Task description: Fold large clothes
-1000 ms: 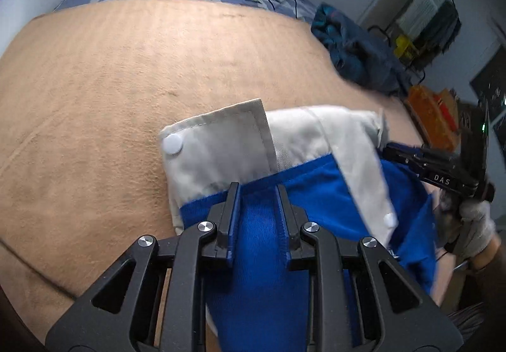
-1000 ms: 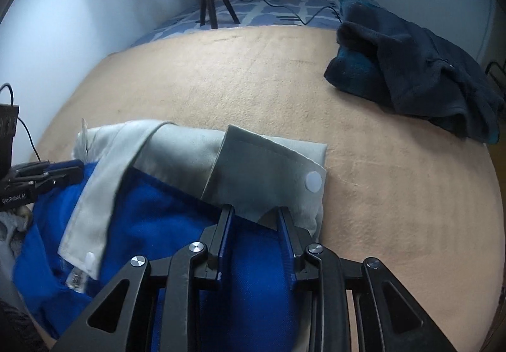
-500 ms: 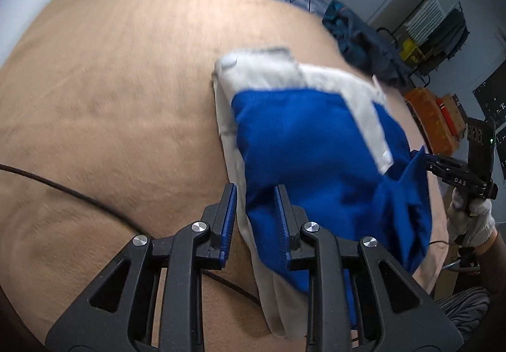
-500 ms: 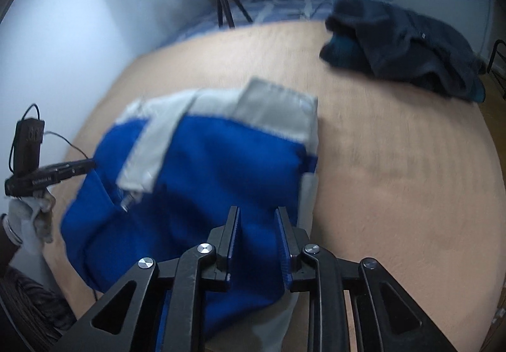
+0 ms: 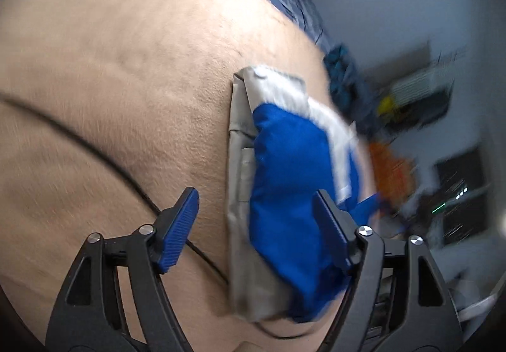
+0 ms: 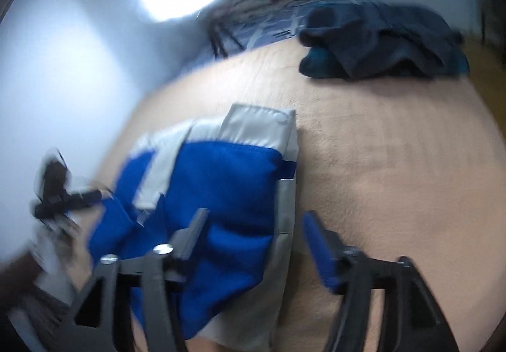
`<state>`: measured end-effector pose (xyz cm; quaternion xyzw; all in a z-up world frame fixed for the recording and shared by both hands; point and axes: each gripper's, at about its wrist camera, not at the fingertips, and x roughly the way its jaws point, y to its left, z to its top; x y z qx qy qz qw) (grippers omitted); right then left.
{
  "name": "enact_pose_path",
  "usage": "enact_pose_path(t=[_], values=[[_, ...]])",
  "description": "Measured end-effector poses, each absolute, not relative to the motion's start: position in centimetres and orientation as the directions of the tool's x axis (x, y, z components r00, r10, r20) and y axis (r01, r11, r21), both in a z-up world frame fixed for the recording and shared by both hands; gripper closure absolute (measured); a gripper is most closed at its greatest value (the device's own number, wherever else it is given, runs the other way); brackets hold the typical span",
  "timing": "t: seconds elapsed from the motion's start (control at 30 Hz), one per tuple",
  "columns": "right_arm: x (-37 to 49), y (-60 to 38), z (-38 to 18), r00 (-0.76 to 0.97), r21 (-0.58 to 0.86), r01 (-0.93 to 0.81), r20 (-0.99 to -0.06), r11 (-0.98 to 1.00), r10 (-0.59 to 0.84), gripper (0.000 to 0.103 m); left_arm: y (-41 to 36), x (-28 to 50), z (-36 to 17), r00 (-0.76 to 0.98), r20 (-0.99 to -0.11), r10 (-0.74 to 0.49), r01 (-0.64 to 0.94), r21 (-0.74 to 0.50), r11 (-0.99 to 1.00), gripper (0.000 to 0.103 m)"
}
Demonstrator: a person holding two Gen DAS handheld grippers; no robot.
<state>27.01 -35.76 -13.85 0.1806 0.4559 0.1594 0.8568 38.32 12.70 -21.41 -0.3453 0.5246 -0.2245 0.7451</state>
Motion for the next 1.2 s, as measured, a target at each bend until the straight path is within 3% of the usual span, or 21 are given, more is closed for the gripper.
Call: enact_pose_path(t=[0.07, 0.17, 0.6, 0.83, 0.97, 1.2], values=[[27.1, -36.8, -14.8, 0.511, 0.512, -0.082, -0.715, 0.855, 0.477, 0.025, 13.9, 38.6, -22.3, 0.354, -0.578, -0.736, -0.093, -0.804, 0.587, 0.026], [27.6, -37.4, -16.7, 0.47, 0.542, -0.049, -0.728, 0.839, 0.498, 0.023, 14.3, 39.0, -23.9, 0.342, -0.543, -0.767, -0.139, -0.837, 0.53, 0.026], [29.6, -35.7, -20.6, 0.382, 0.71, -0.054, -0.635, 0.702, 0.671, 0.022, 8.9, 41.4, -25.5, 0.228, -0.589, -0.776, -0.061, -0.804, 0.592, 0.026], [31.3, -34.2, -21.0, 0.386, 0.748, -0.062, -0.593, 0.661, 0.707, 0.036, 7.1, 41.9, -25.1, 0.219, -0.62, -0.754, -0.025, -0.776, 0.631, 0.035], [31.0, -34.0, -20.9, 0.389, 0.738, -0.048, -0.607, 0.673, 0.693, 0.052, 6.0, 41.7, -24.3, 0.23, -0.672, -0.704, 0.003, -0.723, 0.691, 0.042], [30.7, -32.5, -19.2, 0.406, 0.647, -0.092, -0.67, 0.757, 0.621, 0.066, 3.9, 41.7, -23.2, 0.246, -0.704, -0.666, 0.049, -0.677, 0.734, 0.048]])
